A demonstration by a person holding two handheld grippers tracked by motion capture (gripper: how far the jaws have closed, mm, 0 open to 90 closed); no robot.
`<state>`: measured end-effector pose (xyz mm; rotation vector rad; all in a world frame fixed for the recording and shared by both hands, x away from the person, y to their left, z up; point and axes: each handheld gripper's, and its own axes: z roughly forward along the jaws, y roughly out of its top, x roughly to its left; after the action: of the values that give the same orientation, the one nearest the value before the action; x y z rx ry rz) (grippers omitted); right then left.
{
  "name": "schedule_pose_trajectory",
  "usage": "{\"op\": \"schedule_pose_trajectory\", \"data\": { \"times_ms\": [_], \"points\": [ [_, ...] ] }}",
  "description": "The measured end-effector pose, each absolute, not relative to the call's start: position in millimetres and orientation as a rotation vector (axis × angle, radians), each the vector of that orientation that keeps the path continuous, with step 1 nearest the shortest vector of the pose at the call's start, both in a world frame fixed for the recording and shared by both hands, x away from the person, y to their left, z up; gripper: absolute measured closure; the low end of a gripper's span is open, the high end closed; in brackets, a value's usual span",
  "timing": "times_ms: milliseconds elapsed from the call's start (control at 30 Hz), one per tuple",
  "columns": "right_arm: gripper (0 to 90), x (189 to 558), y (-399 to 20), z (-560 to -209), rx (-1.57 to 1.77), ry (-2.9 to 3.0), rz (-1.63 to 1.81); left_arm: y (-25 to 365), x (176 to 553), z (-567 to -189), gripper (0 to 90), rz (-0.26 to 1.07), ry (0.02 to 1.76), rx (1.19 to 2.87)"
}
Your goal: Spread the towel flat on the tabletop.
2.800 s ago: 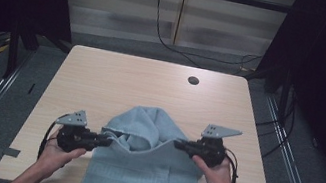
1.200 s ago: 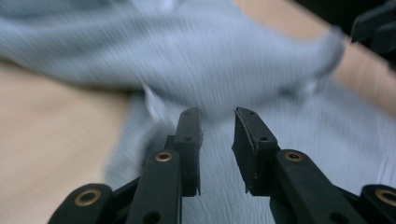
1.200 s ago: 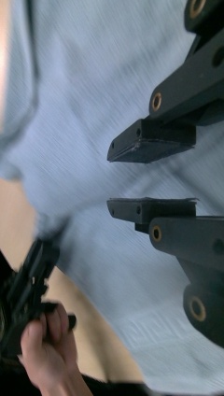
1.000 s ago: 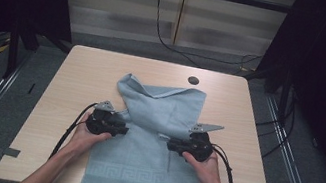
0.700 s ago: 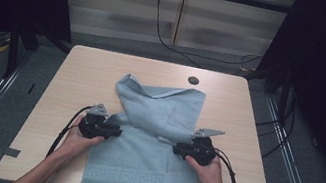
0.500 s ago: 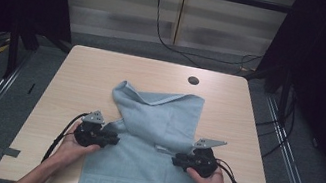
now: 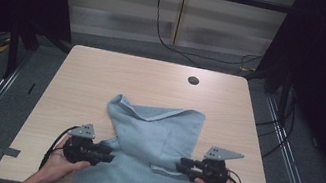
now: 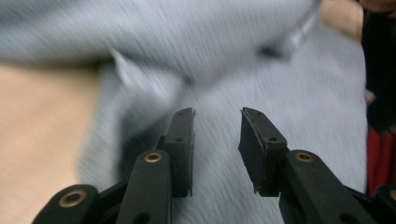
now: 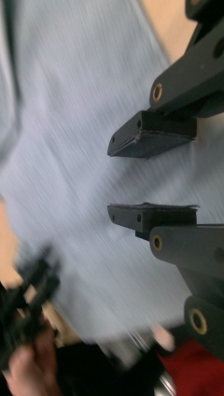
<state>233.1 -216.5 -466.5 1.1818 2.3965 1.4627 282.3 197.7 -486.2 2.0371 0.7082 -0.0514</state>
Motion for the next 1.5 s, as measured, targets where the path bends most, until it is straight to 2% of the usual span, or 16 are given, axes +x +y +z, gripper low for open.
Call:
{"op": "schedule_pose_trajectory", "data": {
  "times_ms": [233,367,400,433,500,567,667,733,867,1133,1200,1233,1267,1400,1500],
  "points": [
    [61.5,287,-222,-474,1.257,2.376,1.325,195,309,-477,60.0,0.077,0.785,2.011],
    [56.1,305,-217,-494,1.302,2.422,1.224,185,317,-488,52.4,0.104,0.839,2.087],
    [54.8,307,-215,-499,1.314,2.436,1.189,184,318,-492,51.3,0.07,0.843,2.097],
    [54.7,308,-214,-502,1.304,2.441,1.197,184,319,-495,55.0,0.063,0.85,2.108],
    [56.5,309,-213,-503,1.295,2.435,1.199,183,317,-498,72.5,0.053,0.815,2.139],
    [58.9,311,-213,-502,1.273,2.429,1.152,187,316,-496,82.5,0.047,0.824,2.131],
    [61.9,322,-222,-504,1.303,2.371,1.14,200,318,-493,85.2,0.029,0.865,2.077],
    [67.1,330,-233,-507,1.338,2.342,1.184,210,317,-494,85.5,0.01,0.894,2.051],
    [67.9,343,-242,-504,1.354,2.32,1.089,227,312,-496,85.5,-0.002,0.954,2.033],
    [71.7,365,-255,-506,1.428,2.183,1.021,252,291,-495,85.9,-0.007,0.966,2.029],
    [68.7,368,-257,-506,1.436,2.179,1.012,257,286,-496,85.8,-0.026,0.957,2.026],
    [61.5,368,-256,-505,1.433,2.185,1.016,260,284,-496,85.2,-0.031,0.938,2.02],
    [57.6,367,-254,-505,1.441,2.193,1.039,262,283,-495,82.7,-0.029,0.92,1.999],
    [55.5,353,-243,-493,1.378,2.203,1.196,259,289,-481,69.3,0.018,0.887,1.94],
    [56.3,336,-227,-477,1.291,2.262,1.269,243,296,-472,67.0,0.001,0.84,1.93]
  ]
}}
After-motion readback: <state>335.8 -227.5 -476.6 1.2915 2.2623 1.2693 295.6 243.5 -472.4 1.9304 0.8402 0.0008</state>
